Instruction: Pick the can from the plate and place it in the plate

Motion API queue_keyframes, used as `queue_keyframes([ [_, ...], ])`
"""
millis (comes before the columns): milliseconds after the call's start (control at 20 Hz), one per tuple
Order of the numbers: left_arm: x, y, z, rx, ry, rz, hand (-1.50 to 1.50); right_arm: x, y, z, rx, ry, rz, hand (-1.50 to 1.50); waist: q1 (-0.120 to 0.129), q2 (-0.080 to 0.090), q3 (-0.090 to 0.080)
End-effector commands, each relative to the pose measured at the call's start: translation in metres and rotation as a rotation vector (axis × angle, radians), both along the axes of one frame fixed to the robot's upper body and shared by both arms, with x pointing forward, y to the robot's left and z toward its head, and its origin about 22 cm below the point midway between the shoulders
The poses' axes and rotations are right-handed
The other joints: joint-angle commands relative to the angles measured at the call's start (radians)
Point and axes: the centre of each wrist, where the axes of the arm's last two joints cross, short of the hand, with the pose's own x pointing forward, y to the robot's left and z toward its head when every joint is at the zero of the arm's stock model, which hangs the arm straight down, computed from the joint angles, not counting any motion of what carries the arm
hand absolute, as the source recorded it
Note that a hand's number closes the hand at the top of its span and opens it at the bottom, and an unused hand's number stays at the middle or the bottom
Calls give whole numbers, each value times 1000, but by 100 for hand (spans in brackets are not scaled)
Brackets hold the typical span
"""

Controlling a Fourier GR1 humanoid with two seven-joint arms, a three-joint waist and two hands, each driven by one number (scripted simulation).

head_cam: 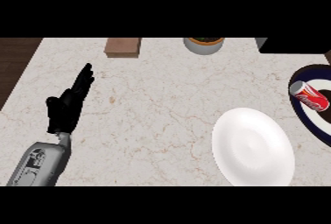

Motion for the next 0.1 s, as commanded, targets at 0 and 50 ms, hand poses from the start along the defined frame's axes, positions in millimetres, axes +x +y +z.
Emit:
queue_keyframes([
  [0, 0, -7, -2, -4, 1, 0, 0, -9, -4, -1, 30, -61, 83, -150, -5, 1, 1],
  [50, 2, -2, 1, 6, -12, -8, 0, -6, -1, -4, 39, -59, 75, -150, 6, 4, 2],
])
